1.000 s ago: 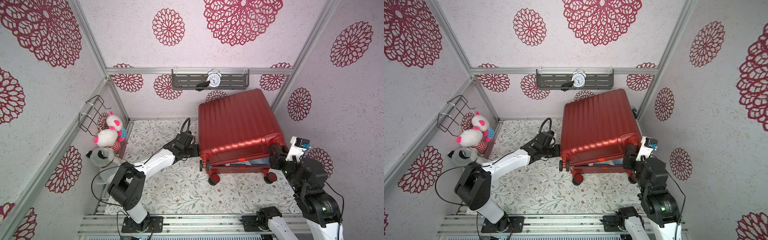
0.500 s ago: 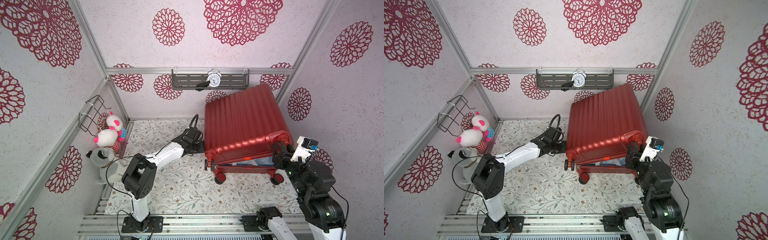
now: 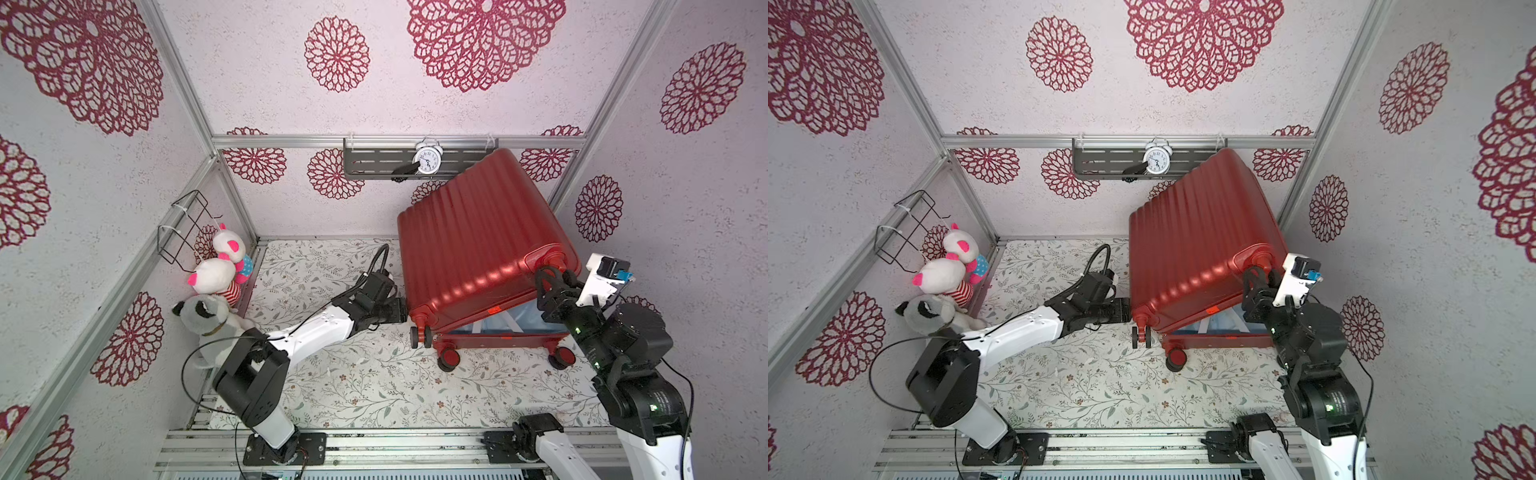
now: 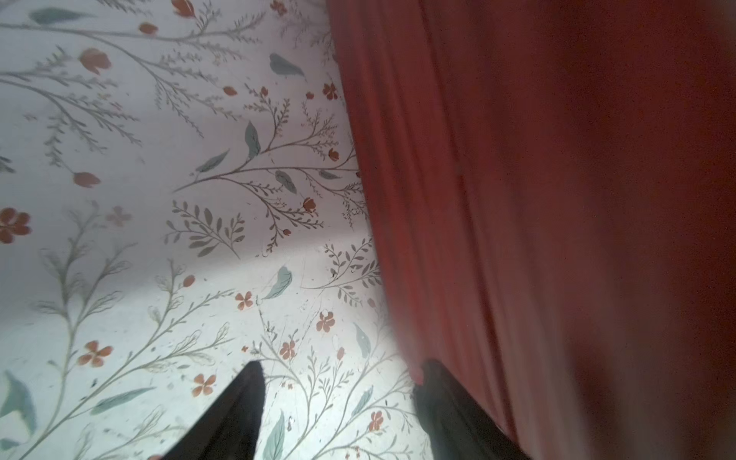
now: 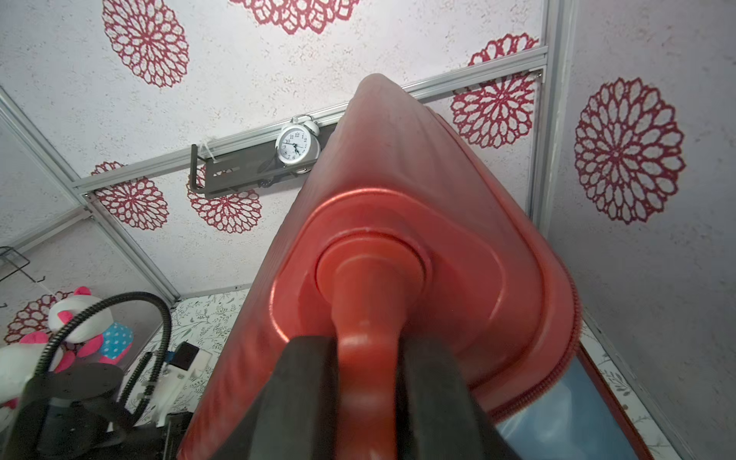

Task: Open the suitcase zippers
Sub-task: Open the suitcase at the corner of the board.

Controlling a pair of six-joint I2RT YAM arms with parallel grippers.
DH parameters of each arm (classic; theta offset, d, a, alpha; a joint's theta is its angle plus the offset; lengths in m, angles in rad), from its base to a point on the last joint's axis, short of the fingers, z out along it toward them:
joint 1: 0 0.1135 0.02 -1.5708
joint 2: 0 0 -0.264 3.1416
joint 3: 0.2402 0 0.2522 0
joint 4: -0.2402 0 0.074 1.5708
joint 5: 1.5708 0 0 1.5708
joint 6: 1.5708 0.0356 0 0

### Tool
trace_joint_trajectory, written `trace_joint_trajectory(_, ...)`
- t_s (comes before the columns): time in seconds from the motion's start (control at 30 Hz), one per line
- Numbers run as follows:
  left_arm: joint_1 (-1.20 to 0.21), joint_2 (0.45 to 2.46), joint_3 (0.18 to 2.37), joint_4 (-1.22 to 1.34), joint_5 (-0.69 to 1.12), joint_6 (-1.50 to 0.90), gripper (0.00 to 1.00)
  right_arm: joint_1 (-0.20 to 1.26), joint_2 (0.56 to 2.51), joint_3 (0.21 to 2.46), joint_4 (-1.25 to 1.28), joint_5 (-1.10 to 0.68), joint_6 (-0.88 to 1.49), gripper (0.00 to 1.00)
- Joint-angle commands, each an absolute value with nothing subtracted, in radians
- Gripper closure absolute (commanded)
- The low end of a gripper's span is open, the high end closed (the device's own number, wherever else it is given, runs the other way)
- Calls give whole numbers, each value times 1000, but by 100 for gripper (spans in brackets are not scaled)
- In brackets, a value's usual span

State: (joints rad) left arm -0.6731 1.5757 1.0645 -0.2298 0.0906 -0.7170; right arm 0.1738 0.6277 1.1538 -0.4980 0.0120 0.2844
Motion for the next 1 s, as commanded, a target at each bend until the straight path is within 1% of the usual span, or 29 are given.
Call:
trace_joint_trajectory(0.0, -645, 1455, 1010, -175, 86, -701, 33, 199, 604, 1189, -342, -172, 289, 100)
trace_joint_trajectory(0.2, -626, 1290, 953, -207, 77, -707, 33, 199, 610, 1183, -302, -250, 312, 100)
trace_joint_trajectory(0.33, -622, 1251, 981, -223, 79, -700, 32, 200, 617, 1173, -240, -343, 359, 100)
trace_joint_trajectory(0.57, -620, 1301, 1072, -214, 110, -691, 32, 200, 597, 1095, -73, -399, 503, 100)
trace_joint_trajectory(0.97, -598, 1478, 1221, -206, 146, -665, 33, 202, 622, 1074, 70, -431, 638, 100)
